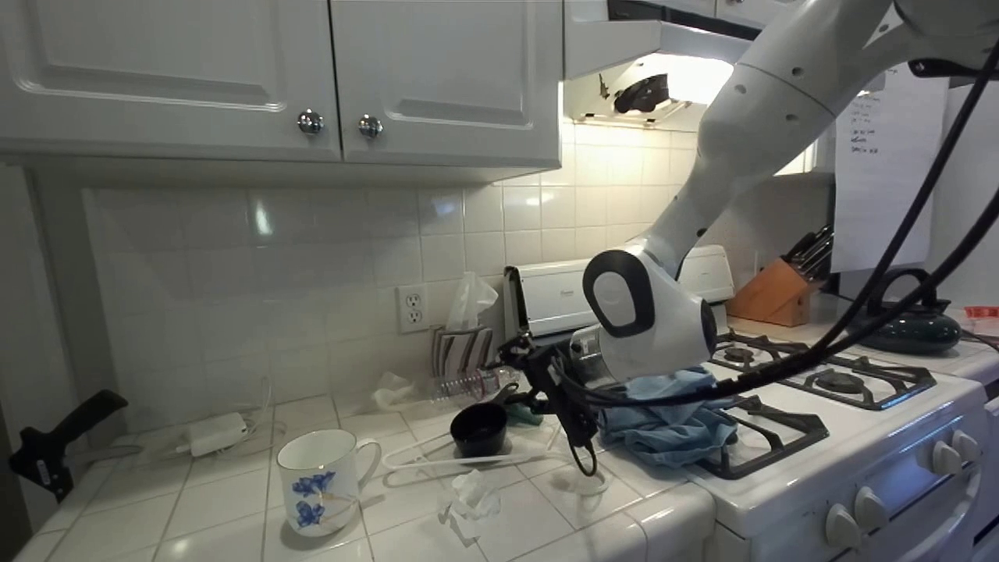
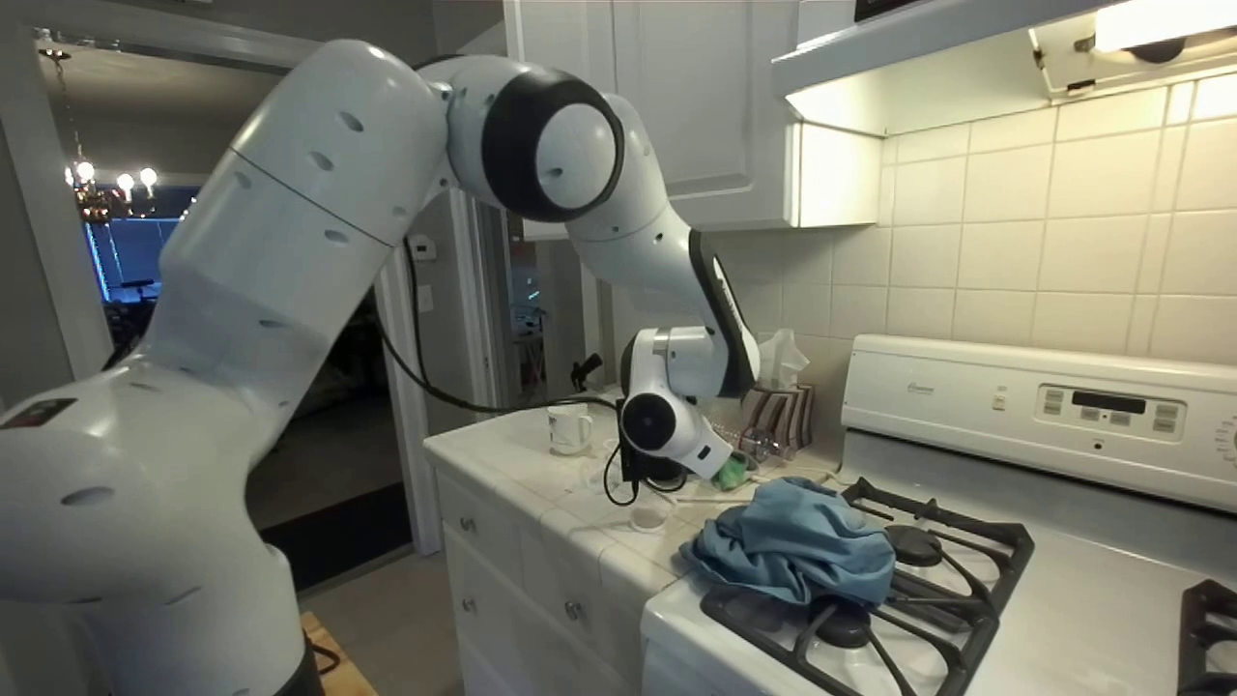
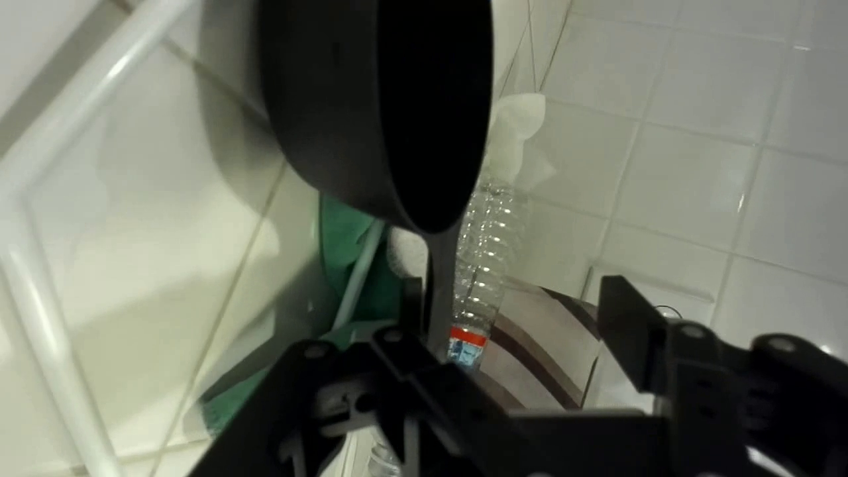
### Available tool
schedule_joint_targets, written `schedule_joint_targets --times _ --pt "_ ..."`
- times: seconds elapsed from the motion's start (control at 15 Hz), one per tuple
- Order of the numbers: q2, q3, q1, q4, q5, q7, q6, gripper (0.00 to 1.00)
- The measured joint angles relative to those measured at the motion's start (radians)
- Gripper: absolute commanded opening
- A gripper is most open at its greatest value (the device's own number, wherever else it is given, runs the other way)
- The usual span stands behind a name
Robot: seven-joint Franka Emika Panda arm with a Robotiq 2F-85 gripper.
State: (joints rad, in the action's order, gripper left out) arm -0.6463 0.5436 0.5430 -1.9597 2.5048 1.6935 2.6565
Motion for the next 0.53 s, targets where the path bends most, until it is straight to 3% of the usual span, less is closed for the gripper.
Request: schedule_joint_targets --times 0.13,0.33,0.53 --pt "0.06 -0.037 -0.065 0.002 -0.002 -0.094 0.081 1.0" --pt "0.103 0.055 -0.06 0.022 -0.042 -0.24 0.328 1.0" --pt "0.1 0.192 -0.028 0.049 -0.154 -0.397 0.591 1.0"
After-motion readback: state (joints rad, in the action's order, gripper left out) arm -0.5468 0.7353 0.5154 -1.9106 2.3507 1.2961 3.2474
